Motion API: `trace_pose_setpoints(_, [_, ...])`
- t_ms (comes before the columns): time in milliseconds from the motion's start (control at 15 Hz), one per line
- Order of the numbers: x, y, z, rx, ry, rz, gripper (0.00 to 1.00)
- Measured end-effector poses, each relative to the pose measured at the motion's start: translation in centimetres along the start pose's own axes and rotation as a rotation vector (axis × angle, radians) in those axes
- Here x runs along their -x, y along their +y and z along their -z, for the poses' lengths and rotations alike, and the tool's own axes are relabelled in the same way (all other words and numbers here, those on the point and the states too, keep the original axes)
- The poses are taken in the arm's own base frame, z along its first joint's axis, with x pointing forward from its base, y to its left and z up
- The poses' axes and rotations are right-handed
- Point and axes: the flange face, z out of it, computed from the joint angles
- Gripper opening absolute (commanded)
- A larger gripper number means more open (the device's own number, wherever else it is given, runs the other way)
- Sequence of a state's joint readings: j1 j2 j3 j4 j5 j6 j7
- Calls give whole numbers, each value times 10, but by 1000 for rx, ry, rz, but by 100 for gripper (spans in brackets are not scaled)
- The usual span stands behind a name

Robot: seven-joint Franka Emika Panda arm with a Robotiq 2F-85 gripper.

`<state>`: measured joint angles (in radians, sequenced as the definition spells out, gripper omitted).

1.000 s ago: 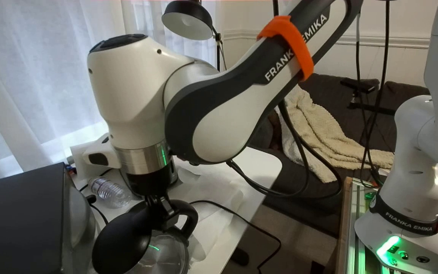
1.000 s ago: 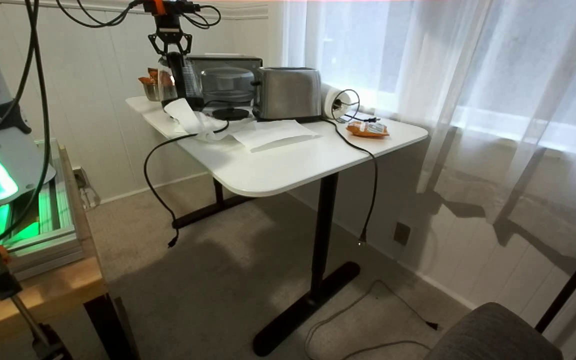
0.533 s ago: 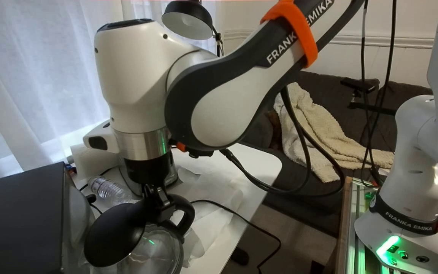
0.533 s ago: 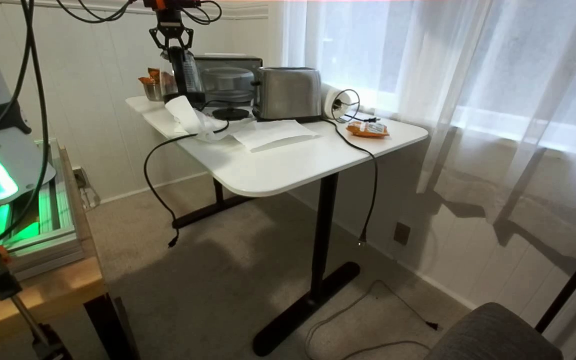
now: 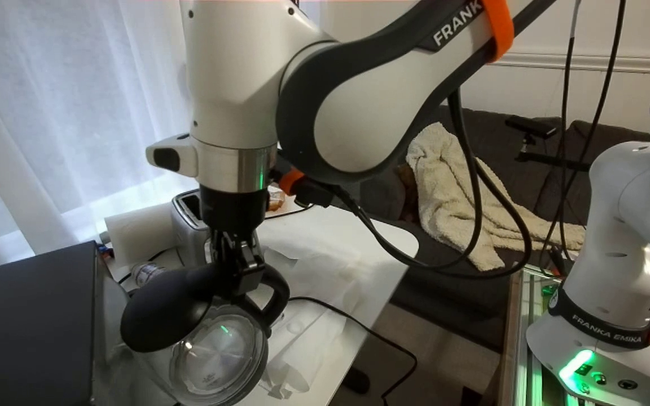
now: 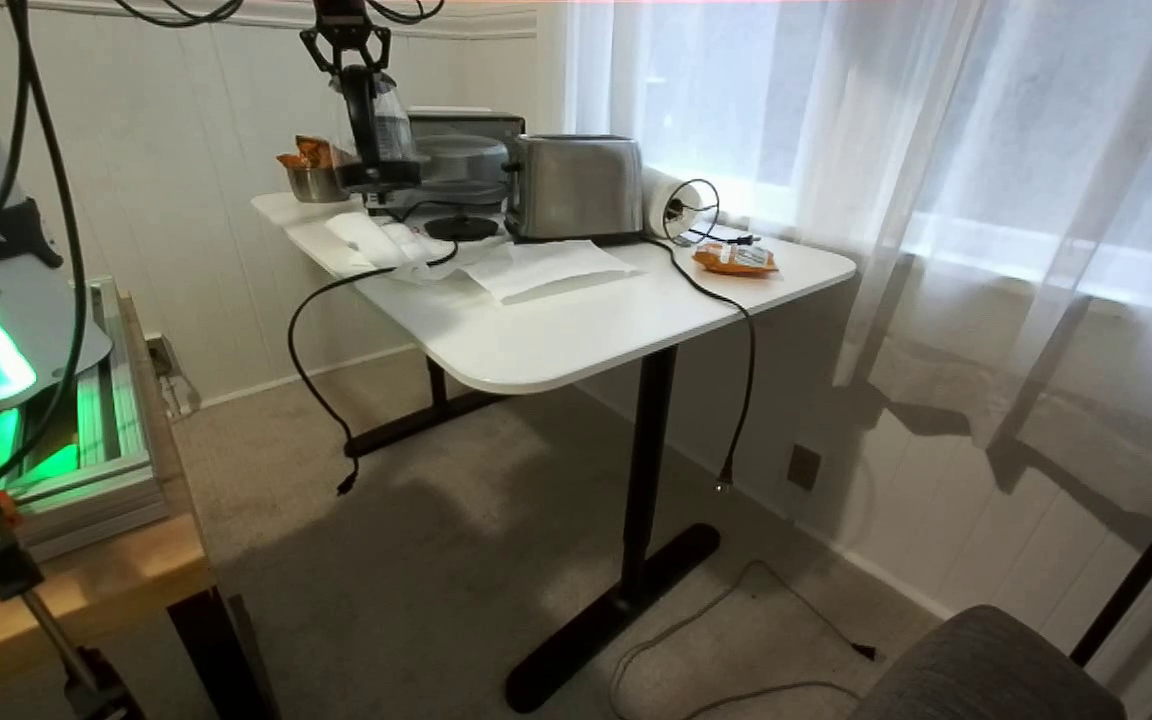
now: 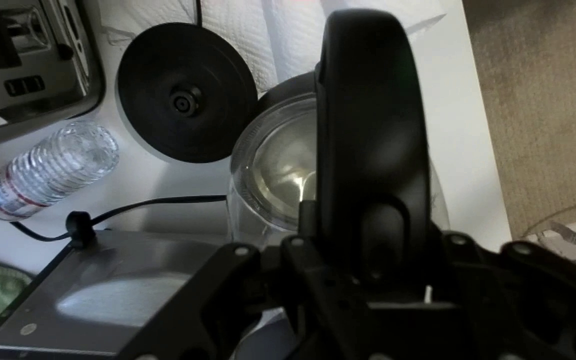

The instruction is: Close the kettle lid then put the kettle on its base

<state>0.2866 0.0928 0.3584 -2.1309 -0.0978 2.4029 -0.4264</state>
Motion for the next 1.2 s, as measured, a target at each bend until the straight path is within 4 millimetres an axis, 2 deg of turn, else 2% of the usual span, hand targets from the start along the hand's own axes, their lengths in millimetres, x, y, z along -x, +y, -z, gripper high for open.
trace_pose_setpoints(200, [27,11,12,47,53,-30,19])
trace_pose_setpoints(400, [58,21,16,107,107,-52,19])
trace_pose_setpoints(733, [110,34,2,190,207,-112,19])
trace_pose_setpoints(933, [126,35,-6,222,252,-125,19])
trace_pose_setpoints(1200, [129,32,-4,266,325,-123,19])
